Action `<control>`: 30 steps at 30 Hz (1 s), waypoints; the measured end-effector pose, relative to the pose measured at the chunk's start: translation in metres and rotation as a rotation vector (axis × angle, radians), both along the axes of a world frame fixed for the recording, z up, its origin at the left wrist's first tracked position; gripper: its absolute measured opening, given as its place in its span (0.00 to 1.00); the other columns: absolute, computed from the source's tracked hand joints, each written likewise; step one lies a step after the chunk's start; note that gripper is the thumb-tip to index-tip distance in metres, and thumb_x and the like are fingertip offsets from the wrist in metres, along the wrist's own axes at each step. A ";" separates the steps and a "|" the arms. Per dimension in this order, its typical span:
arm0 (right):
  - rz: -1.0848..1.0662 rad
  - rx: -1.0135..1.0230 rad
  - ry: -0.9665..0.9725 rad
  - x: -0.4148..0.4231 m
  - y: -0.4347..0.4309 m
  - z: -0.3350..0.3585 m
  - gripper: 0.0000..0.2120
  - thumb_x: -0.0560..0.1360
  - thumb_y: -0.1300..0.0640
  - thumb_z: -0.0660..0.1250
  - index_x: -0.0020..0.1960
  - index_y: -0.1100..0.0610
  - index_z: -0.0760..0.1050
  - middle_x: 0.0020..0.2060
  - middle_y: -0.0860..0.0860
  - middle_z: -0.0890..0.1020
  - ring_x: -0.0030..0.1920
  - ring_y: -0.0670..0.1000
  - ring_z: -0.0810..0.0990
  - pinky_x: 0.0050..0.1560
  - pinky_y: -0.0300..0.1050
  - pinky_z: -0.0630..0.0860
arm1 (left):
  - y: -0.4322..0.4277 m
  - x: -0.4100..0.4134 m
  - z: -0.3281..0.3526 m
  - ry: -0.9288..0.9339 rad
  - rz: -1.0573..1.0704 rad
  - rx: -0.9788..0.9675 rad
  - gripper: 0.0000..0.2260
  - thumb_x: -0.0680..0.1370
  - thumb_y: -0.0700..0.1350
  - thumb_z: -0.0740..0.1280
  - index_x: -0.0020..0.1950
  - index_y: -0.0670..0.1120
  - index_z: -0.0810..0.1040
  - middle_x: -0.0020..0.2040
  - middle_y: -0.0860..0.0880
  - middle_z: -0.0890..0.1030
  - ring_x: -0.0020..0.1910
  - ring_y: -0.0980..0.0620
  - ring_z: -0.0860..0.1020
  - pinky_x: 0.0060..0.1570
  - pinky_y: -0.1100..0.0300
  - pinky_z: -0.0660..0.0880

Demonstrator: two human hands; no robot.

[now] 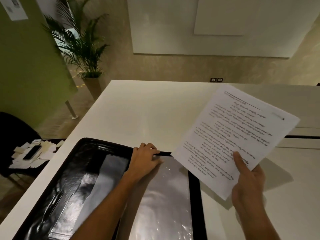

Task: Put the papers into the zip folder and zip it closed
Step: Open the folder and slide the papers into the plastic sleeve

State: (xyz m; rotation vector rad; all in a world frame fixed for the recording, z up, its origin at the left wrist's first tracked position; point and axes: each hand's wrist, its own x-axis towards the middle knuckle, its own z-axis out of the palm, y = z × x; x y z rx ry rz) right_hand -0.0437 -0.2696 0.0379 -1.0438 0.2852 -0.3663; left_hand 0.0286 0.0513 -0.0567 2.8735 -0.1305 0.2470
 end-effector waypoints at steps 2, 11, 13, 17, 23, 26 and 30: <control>-0.052 0.020 0.009 0.007 0.004 -0.001 0.16 0.82 0.61 0.74 0.68 0.51 0.84 0.60 0.48 0.90 0.60 0.52 0.89 0.48 0.46 0.88 | 0.001 0.002 -0.003 -0.114 -0.034 -0.008 0.14 0.79 0.64 0.71 0.56 0.59 0.89 0.59 0.59 0.84 0.57 0.51 0.79 0.53 0.52 0.74; -0.149 -0.018 0.023 0.033 0.022 -0.001 0.13 0.82 0.60 0.74 0.64 0.47 0.85 0.59 0.47 0.90 0.60 0.51 0.89 0.55 0.50 0.88 | 0.011 0.010 -0.012 -0.222 -0.109 -0.158 0.04 0.73 0.53 0.81 0.44 0.55 0.90 0.49 0.59 0.83 0.50 0.52 0.77 0.40 0.58 0.78; -0.162 -0.017 0.009 0.038 0.027 -0.002 0.15 0.82 0.59 0.75 0.68 0.49 0.84 0.62 0.48 0.89 0.62 0.52 0.88 0.59 0.54 0.87 | 0.014 0.010 -0.014 -0.186 -0.122 -0.190 0.04 0.74 0.53 0.81 0.41 0.56 0.89 0.48 0.60 0.83 0.49 0.53 0.76 0.41 0.56 0.77; -0.169 0.006 -0.009 0.047 0.044 0.002 0.16 0.82 0.60 0.74 0.69 0.50 0.83 0.62 0.49 0.89 0.62 0.52 0.88 0.58 0.54 0.87 | 0.016 0.008 -0.013 -0.174 -0.174 -0.206 0.06 0.73 0.51 0.80 0.39 0.55 0.86 0.46 0.59 0.82 0.46 0.53 0.76 0.42 0.53 0.75; -0.126 0.088 -0.017 0.065 0.067 0.008 0.19 0.82 0.59 0.75 0.73 0.51 0.81 0.64 0.49 0.88 0.63 0.50 0.88 0.56 0.53 0.88 | 0.014 0.001 -0.005 -0.175 -0.252 -0.150 0.03 0.74 0.50 0.71 0.42 0.54 0.79 0.43 0.57 0.79 0.45 0.52 0.74 0.43 0.52 0.71; -0.110 0.121 0.004 0.075 0.080 0.009 0.21 0.82 0.56 0.76 0.73 0.50 0.80 0.63 0.48 0.88 0.62 0.48 0.88 0.57 0.55 0.87 | 0.010 0.000 -0.001 -0.085 -0.250 -0.182 0.06 0.73 0.47 0.70 0.45 0.55 0.74 0.39 0.58 0.78 0.41 0.55 0.73 0.47 0.52 0.70; -0.081 0.148 0.043 0.086 0.098 0.006 0.20 0.81 0.53 0.77 0.72 0.48 0.80 0.62 0.48 0.89 0.61 0.49 0.89 0.60 0.59 0.86 | 0.001 0.003 0.003 -0.028 -0.312 -0.207 0.10 0.71 0.48 0.70 0.52 0.57 0.78 0.39 0.58 0.79 0.43 0.56 0.76 0.49 0.54 0.69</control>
